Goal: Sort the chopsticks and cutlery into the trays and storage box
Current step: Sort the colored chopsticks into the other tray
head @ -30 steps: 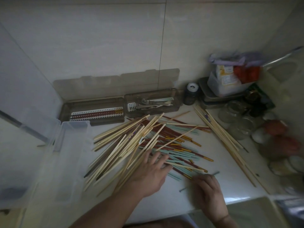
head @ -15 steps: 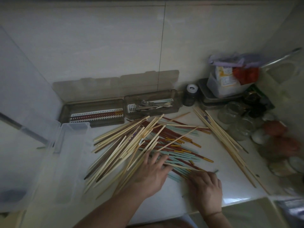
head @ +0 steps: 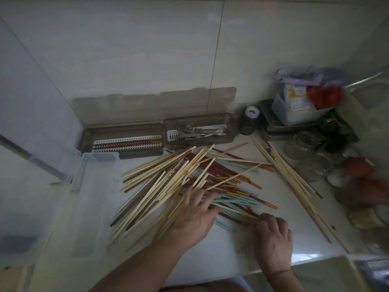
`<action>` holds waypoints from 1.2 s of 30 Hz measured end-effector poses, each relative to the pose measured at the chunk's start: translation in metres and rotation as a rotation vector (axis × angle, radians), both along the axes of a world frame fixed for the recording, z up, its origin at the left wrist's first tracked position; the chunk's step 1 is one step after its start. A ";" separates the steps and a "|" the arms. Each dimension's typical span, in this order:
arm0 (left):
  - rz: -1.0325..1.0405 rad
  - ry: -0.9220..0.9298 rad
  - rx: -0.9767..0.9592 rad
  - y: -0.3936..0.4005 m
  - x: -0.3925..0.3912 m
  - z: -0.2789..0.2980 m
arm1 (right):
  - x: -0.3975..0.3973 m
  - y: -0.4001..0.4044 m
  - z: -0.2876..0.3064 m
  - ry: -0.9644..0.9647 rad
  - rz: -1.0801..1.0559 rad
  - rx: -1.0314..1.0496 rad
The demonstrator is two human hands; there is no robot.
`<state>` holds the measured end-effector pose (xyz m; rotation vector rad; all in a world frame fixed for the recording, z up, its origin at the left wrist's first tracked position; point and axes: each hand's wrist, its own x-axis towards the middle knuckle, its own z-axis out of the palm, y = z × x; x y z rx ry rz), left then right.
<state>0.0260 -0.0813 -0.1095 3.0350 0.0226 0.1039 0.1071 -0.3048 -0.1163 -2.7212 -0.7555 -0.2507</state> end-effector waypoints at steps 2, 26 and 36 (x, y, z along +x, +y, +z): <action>0.007 -0.023 -0.005 0.003 0.003 0.001 | 0.006 -0.006 0.008 -0.006 -0.073 0.125; 0.702 -0.209 -0.037 0.203 -0.032 0.050 | 0.080 0.180 0.108 0.343 0.231 0.056; 0.880 0.082 0.014 0.211 -0.042 0.044 | 0.078 0.355 0.096 0.155 0.464 -0.209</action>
